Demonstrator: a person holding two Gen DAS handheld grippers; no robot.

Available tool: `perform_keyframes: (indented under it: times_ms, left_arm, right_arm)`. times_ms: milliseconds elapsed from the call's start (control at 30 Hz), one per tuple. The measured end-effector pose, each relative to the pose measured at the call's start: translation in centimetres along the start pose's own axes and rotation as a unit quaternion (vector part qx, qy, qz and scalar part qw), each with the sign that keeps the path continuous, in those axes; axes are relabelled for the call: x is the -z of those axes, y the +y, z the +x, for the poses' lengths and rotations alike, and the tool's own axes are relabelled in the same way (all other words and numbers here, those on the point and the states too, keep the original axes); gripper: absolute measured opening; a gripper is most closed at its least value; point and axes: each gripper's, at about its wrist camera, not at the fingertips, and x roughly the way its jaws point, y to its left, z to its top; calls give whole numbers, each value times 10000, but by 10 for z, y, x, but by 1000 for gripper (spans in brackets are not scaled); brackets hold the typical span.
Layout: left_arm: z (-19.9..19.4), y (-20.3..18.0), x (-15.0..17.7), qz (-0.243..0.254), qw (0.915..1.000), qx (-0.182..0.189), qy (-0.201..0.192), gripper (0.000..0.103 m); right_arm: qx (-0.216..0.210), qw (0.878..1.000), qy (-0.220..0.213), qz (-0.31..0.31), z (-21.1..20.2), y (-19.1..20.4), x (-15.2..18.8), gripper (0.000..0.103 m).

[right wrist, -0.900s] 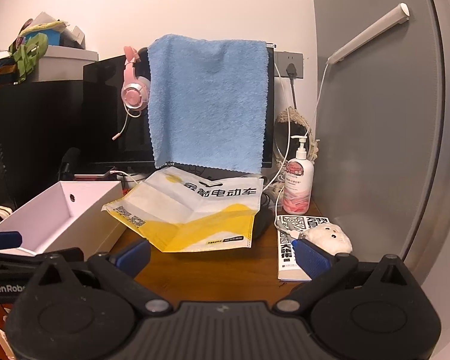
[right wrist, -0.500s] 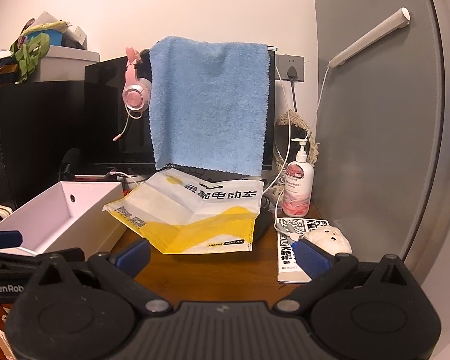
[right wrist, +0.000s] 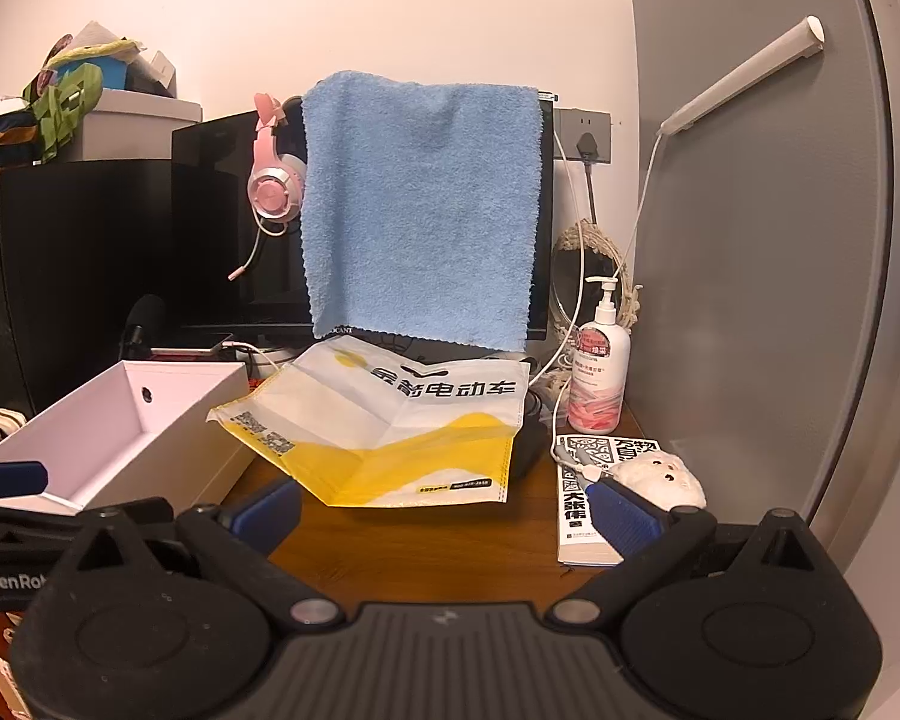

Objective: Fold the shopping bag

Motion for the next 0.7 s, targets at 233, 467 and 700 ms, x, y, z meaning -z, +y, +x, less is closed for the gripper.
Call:
perform_keyframes:
  times_ms: [233,467,700]
  left_arm:
    - [3,-1,2,10,10000,-32,53,102]
    - [10,-3,2,66,9998,-39,193,102]
    - [8,-9,6,257,9996,-43,78,102]
  right_arm:
    - [-7,10000,-1,-5,1,1,1,103]
    - [-43,10000,18,-16,3,0,1,103]
    - [-52,10000,21,-42,4,0,1,103]
